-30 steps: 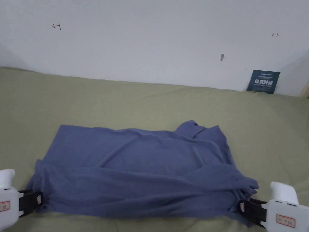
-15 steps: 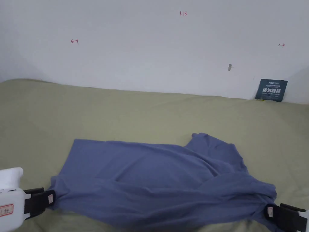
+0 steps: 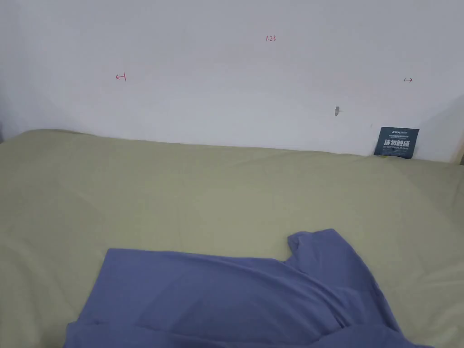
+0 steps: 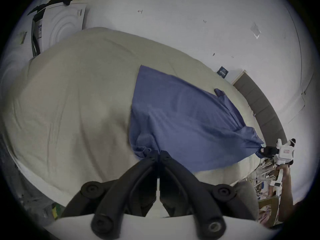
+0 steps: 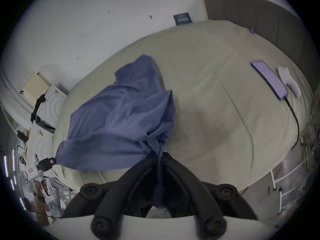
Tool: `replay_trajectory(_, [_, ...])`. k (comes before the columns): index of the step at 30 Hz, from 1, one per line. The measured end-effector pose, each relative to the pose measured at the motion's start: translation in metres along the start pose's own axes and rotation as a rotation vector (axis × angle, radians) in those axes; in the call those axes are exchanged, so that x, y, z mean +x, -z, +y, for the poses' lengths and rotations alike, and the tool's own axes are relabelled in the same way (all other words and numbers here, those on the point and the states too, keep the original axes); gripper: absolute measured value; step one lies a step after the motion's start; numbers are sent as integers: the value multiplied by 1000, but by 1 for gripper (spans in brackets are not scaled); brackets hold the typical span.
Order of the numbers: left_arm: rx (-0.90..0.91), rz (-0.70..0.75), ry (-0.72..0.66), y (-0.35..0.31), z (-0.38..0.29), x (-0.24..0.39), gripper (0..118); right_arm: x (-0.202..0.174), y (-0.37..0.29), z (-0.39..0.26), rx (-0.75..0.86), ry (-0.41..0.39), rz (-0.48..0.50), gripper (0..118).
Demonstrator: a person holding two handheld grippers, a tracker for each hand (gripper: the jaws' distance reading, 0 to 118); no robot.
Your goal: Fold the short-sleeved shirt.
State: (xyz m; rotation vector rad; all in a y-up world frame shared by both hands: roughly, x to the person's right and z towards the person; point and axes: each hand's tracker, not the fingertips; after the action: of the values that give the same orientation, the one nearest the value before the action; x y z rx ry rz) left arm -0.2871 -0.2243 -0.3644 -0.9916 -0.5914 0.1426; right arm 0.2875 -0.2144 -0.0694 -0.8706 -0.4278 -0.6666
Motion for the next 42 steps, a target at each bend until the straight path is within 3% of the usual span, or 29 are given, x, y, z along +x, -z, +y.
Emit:
replay_trajectory(12, [-61,-6,-64,-4,-48,-18,0,30,4,-24,-67,28,-46,5])
replay_trajectory(15, [-57,-23,-76,-11,-47,-17,2,33,-9,-25,-31,97,30,6])
replay_trajectory(16, [-61,-11,-81,-17,-45,-14,13,33,-16,-24,-26,117,58,9])
replay_trajectory(17, [-51,58,-67,-28,-43,-10,23,32,-27,-22,-36,141,76,21])
replay_trajectory(18, [-42,38,-57,-41,-42,-3,37,31,-40,-21,-28,128,59,42])
replay_trajectory(19, [-28,33,-44,-54,-40,2,61,27,-53,-19,14,86,50,72])
replay_trajectory(20, [6,57,-2,-67,-36,12,71,22,-67,-19,55,38,34,79])
replay_trajectory(24, [184,135,120,-97,-22,69,70,-20,-98,-17,241,-101,-78,79])
replay_trajectory(27, [291,118,179,-99,-17,117,65,-64,-105,-28,344,-215,-50,74])
replay_trajectory(29, [333,146,258,-93,-21,154,37,-92,-104,-40,391,-294,-34,56])
replay_trajectory(30, [338,167,297,-86,-23,164,12,-105,-102,-46,404,-328,-48,30])
replay_trajectory(31, [348,209,329,-81,-28,182,0,-120,-98,-55,415,-372,-66,2])
replay_trajectory(32, [359,231,356,-76,-35,196,0,-133,-93,-62,416,-396,-97,2])
replay_trajectory(35, [356,126,355,-62,-61,226,0,-157,-80,-86,381,-418,-15,1])
replay_trajectory(38, [308,130,381,-43,-90,250,0,-177,-64,-117,386,-434,-11,1])
replay_trajectory(42, [229,73,375,-27,-119,258,0,-182,-52,-138,335,-465,36,1])
